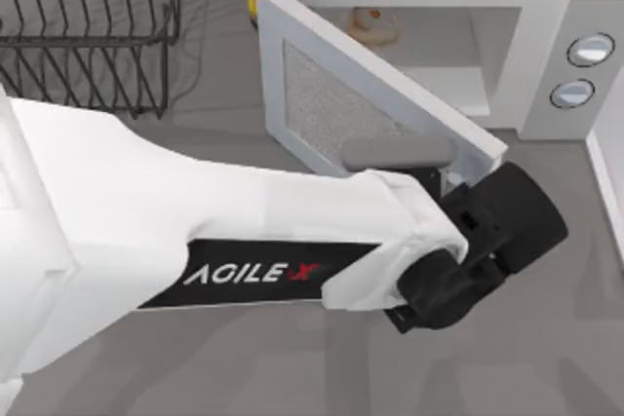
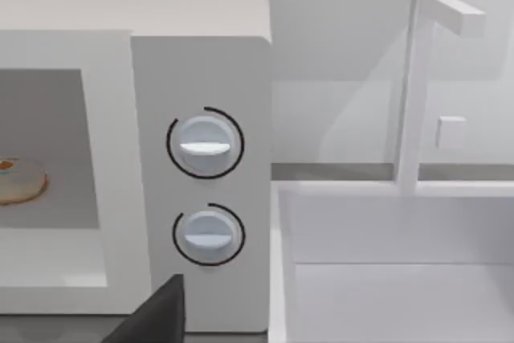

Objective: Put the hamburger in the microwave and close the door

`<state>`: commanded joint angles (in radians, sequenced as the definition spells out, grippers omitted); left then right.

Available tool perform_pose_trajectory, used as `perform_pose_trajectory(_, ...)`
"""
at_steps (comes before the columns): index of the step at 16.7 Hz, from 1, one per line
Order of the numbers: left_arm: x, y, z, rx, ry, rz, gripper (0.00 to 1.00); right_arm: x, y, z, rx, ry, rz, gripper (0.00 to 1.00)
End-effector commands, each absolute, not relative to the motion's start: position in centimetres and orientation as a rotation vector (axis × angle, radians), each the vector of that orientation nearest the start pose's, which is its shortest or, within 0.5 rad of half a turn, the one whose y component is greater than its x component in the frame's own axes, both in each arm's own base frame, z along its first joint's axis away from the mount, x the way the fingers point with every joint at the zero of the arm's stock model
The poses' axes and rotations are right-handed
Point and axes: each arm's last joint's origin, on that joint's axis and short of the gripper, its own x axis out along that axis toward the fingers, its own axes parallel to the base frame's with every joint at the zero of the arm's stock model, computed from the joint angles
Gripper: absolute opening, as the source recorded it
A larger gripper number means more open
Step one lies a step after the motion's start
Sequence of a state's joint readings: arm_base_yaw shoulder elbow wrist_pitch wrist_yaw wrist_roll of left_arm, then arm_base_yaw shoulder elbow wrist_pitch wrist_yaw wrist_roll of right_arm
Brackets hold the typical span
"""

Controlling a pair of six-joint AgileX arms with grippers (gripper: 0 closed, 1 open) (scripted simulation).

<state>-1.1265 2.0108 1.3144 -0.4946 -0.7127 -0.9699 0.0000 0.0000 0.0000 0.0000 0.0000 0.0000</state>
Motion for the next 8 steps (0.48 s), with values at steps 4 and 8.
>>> perform_pose_trajectory(4, 19.2, -39.6, 14.9, 0.001, 0.772, 0.015, 0.00, 10.6, -0.1, 16.0, 0.000, 0.000, 0.000, 1.00)
perform_pose_trajectory(8, 19.0, -41.3, 14.9, -0.003, 0.774, 0.015, 0.00, 10.6, -0.1, 16.0, 0.000, 0.000, 0.000, 1.00)
